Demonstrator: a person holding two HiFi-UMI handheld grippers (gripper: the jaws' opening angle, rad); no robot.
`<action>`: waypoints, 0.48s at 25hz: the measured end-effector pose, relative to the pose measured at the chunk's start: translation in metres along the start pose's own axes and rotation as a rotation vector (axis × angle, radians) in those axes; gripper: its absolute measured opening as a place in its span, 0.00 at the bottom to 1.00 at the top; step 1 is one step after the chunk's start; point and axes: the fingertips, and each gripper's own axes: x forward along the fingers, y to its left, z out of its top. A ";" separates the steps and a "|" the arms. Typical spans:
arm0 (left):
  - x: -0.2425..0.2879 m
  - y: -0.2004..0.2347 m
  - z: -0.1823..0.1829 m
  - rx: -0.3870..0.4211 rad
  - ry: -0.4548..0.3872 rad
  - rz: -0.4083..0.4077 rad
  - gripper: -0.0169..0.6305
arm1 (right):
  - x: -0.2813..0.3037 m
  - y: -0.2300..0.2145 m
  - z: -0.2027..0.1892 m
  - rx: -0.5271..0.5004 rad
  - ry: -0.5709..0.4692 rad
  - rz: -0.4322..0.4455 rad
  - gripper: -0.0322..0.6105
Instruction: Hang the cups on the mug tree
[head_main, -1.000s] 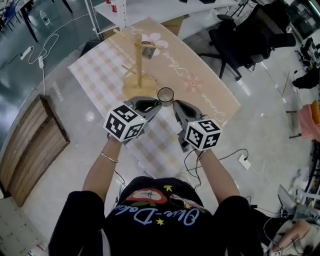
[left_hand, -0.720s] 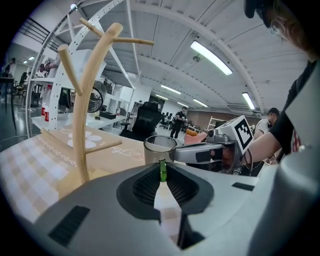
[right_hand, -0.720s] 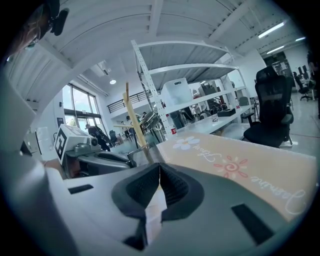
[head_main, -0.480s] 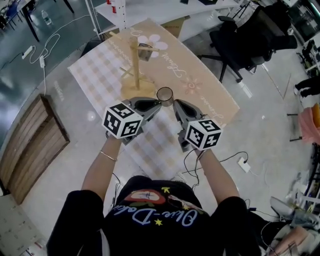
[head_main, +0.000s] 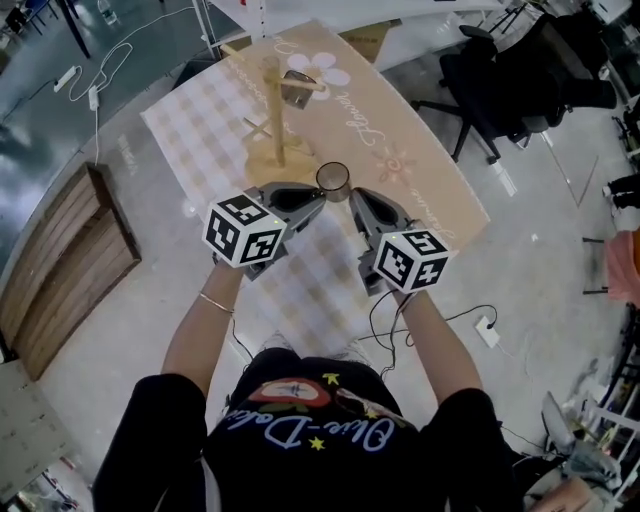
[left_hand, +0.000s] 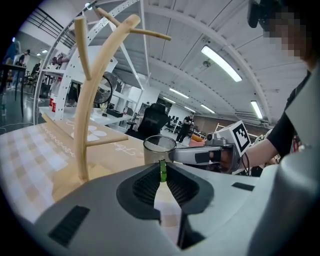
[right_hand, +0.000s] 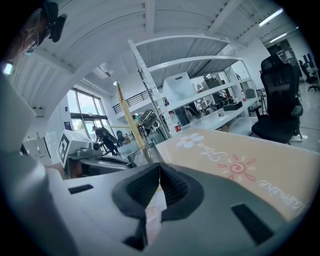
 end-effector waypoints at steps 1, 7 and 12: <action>0.001 0.001 -0.001 -0.004 0.000 0.001 0.10 | 0.001 -0.001 -0.001 0.001 0.003 0.001 0.06; 0.002 0.004 -0.003 -0.019 0.000 0.011 0.10 | 0.005 -0.003 -0.003 0.008 0.013 0.011 0.06; 0.000 0.008 -0.002 -0.023 0.003 0.016 0.10 | 0.010 -0.002 -0.002 0.009 0.017 0.013 0.06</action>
